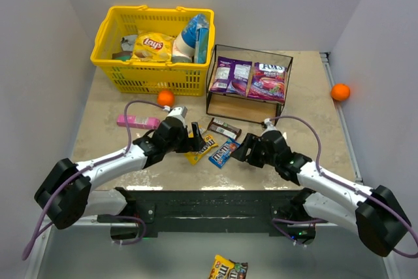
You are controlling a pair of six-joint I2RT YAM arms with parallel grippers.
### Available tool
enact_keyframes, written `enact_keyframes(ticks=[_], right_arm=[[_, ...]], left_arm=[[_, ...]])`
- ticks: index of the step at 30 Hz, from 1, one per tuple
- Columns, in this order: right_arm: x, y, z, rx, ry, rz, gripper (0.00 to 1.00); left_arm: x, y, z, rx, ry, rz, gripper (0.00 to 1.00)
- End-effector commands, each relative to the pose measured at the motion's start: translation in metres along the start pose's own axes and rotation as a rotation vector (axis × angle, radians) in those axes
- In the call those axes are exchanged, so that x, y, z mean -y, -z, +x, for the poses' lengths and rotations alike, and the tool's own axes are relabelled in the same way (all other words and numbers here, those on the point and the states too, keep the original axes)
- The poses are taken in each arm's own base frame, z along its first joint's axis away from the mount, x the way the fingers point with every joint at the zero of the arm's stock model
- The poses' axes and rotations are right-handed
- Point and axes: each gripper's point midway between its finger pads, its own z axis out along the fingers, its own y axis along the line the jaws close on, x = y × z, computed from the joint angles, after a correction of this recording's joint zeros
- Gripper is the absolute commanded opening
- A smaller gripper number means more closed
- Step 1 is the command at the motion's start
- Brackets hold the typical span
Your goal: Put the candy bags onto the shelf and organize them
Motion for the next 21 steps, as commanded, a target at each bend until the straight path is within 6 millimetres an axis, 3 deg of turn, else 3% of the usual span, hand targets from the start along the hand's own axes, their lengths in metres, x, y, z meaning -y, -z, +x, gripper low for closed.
enact_keyframes(ticks=[1, 5, 9, 10, 14, 21], right_arm=[[-0.036, -0.002, -0.002, 0.048, -0.243, -0.186, 0.67], [-0.042, -0.007, 0.005, 0.055, -0.341, -0.215, 0.67], [-0.047, -0.016, 0.020, 0.051, -0.408, -0.170, 0.67], [-0.049, -0.019, 0.018, 0.071, -0.452, -0.154, 0.67], [-0.056, -0.029, 0.046, 0.046, -0.482, -0.093, 0.65], [-0.050, -0.040, 0.054, 0.114, -0.521, -0.032, 0.57]], left_arm=[[0.014, -0.002, -0.023, 0.082, -0.025, 0.047, 0.93], [0.005, 0.001, -0.030, 0.095, -0.033, -0.017, 0.93], [0.013, 0.010, -0.044, 0.136, -0.033, -0.006, 0.93], [0.016, 0.014, -0.050, 0.155, -0.031, 0.001, 0.93], [0.020, 0.030, -0.063, 0.187, -0.036, -0.003, 0.94], [0.025, 0.063, -0.079, 0.259, -0.044, 0.021, 0.95]])
